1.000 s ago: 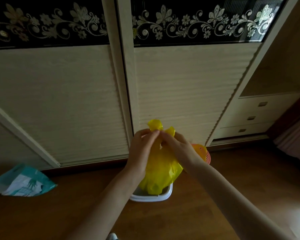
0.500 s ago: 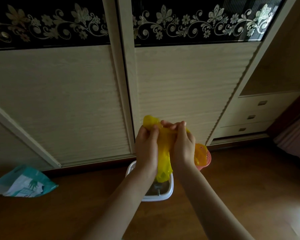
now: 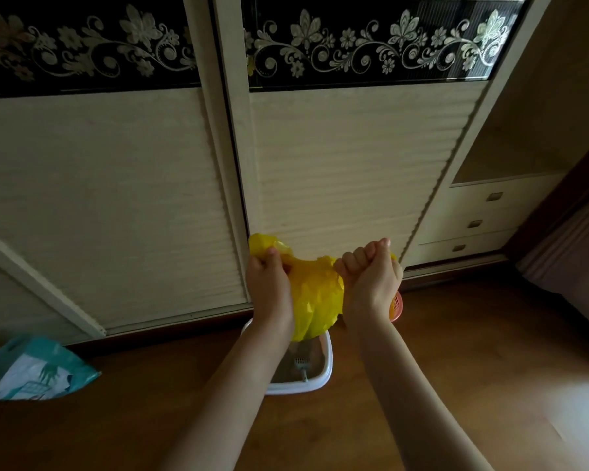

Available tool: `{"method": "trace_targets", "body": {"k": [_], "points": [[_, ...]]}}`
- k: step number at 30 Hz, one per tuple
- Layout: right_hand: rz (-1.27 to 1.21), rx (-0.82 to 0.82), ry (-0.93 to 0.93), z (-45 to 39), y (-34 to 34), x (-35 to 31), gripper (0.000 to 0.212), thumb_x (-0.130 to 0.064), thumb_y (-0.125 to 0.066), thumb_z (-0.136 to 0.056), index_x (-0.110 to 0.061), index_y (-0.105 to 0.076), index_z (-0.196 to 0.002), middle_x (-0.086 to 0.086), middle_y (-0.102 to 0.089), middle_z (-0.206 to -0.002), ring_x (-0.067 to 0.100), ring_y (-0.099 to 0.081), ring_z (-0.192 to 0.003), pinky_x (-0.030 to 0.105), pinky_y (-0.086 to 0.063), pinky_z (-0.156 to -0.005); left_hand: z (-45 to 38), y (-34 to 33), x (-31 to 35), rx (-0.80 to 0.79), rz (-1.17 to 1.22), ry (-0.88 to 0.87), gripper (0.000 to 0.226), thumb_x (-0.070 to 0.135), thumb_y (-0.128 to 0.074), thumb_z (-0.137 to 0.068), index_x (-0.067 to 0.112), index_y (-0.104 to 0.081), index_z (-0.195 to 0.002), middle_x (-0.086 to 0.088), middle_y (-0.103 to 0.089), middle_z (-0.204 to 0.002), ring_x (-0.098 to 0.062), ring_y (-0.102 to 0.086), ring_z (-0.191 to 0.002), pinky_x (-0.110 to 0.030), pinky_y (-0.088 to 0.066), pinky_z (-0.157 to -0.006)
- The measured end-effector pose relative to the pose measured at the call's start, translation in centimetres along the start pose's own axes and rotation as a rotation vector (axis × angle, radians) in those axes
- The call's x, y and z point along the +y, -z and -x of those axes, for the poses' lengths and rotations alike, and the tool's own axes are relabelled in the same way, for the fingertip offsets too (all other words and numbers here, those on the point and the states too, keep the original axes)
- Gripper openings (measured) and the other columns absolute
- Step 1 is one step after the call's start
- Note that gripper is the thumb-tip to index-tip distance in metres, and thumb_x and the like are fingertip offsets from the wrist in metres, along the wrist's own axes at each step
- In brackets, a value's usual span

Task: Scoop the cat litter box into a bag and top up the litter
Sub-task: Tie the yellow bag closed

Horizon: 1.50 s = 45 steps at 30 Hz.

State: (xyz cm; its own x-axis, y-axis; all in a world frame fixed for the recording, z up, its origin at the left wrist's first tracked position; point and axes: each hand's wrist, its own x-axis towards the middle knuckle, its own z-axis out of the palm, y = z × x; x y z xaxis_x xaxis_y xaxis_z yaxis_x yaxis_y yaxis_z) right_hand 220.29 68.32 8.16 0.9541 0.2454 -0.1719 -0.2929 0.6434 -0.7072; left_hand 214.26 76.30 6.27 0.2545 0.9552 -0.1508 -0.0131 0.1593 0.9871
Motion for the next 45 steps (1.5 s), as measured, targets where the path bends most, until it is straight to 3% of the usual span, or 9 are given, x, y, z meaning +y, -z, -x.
{"method": "trace_targets", "body": {"k": [13, 19, 23, 25, 29, 32, 36, 42, 45], "points": [[0.346, -0.055, 0.150, -1.2, 4.4, -0.3, 0.050, -0.019, -0.033, -0.104, -0.015, -0.029, -0.054, -0.007, -0.024, -0.042, 0.010, -0.019, -0.037, 0.018, -0.019, -0.041, -4.2, 3.0, -3.2, 0.068, -0.029, 0.051, 0.024, 0.018, -0.043, -0.099, 0.016, -0.041, -0.075, -0.005, -0.048, -0.075, -0.019, -0.049, -0.069, -0.038, -0.043, -0.072], [1.290, -0.564, 0.405, -2.1, 5.5, -1.1, 0.012, -0.026, -0.059, -0.092, -0.020, -0.060, -0.082, -0.001, -0.054, -0.052, 0.011, -0.045, -0.045, 0.030, -0.037, -0.045, -3.9, 4.0, -0.9, -0.334, -0.178, -0.376, 0.016, 0.012, -0.050, -0.096, 0.002, -0.051, -0.084, -0.008, -0.051, -0.067, -0.010, -0.050, -0.060, -0.019, -0.042, -0.057], [1.902, -0.818, 0.348, -1.6, 4.2, 0.6, 0.059, -0.054, -0.066, -0.078, -0.039, -0.042, -0.130, -0.005, -0.063, -0.086, 0.017, -0.062, -0.076, 0.034, -0.049, -0.062, -4.3, 3.2, -0.7, -0.526, -0.190, -0.414, 0.027, 0.022, -0.055, -0.091, -0.004, -0.053, -0.091, -0.020, -0.056, -0.075, -0.012, -0.055, -0.064, -0.022, -0.046, -0.060], [2.005, -0.810, 0.379, -1.5, 3.5, 1.8, 0.050, -0.048, -0.064, -0.083, -0.030, -0.049, -0.127, 0.000, -0.063, -0.099, 0.024, -0.063, -0.088, 0.037, -0.050, -0.068, -4.6, 2.9, -0.5, -0.594, -0.178, -0.428, 0.031, 0.026, -0.055, -0.088, -0.005, -0.053, -0.090, -0.021, -0.057, -0.076, -0.011, -0.056, -0.063, -0.024, -0.048, -0.061], [1.883, -0.733, 0.405, -1.4, 2.7, 3.0, 0.025, -0.031, -0.060, -0.088, -0.017, -0.060, -0.108, 0.004, -0.062, -0.095, 0.026, -0.060, -0.084, 0.037, -0.048, -0.065, -6.9, 4.0, -0.7, -0.866, -0.184, -0.348, 0.030, 0.035, -0.064, -0.082, 0.015, -0.058, -0.103, -0.003, -0.066, -0.097, -0.009, -0.063, -0.094, -0.026, -0.049, -0.084], [1.792, -0.702, 0.388, -0.7, 1.6, 3.4, 0.020, -0.027, -0.062, -0.087, -0.015, -0.062, -0.102, -0.002, -0.058, -0.083, 0.020, -0.055, -0.072, 0.033, -0.044, -0.059, -9.0, 5.8, -2.3, -1.066, -0.472, -0.372, 0.072, 0.055, -0.075, -0.062, 0.048, -0.040, -0.124, 0.016, -0.045, -0.135, 0.001, -0.039, -0.127, -0.024, -0.034, -0.102], [1.674, -0.658, 0.266, 0.4, 0.1, 4.2, 0.015, -0.021, -0.063, -0.086, -0.014, -0.063, -0.099, -0.006, -0.054, -0.073, 0.014, -0.053, -0.065, 0.029, -0.044, -0.056, -9.8, 6.0, -4.9, -1.204, -0.708, -0.474, 0.095, 0.049, -0.081, -0.050, 0.051, -0.025, -0.127, 0.021, -0.034, -0.125, 0.006, -0.037, -0.115, -0.017, -0.037, -0.091], [1.400, -0.527, 0.110, 0.8, 0.9, 4.6, 0.015, -0.011, -0.064, -0.086, -0.019, -0.063, -0.099, -0.014, -0.052, -0.071, 0.001, -0.050, -0.062, 0.016, -0.041, -0.056, -9.2, 3.7, -7.6, -1.154, -0.612, -0.372, 0.043, 0.020, -0.079, -0.074, 0.041, -0.052, -0.100, 0.019, -0.061, -0.091, 0.011, -0.057, -0.086, -0.005, -0.041, -0.070], [1.430, -0.429, 0.173, -0.1, 3.5, 4.3, 0.029, -0.018, -0.072, -0.082, -0.021, -0.064, -0.110, -0.008, -0.053, -0.096, 0.003, -0.050, -0.085, 0.024, -0.045, -0.073, -8.7, 2.6, -9.1, -1.101, -0.617, -0.264, 0.040, 0.015, -0.072, -0.081, 0.019, -0.057, -0.118, 0.006, -0.063, -0.108, -0.008, -0.059, -0.098, -0.019, -0.046, -0.084]]}}
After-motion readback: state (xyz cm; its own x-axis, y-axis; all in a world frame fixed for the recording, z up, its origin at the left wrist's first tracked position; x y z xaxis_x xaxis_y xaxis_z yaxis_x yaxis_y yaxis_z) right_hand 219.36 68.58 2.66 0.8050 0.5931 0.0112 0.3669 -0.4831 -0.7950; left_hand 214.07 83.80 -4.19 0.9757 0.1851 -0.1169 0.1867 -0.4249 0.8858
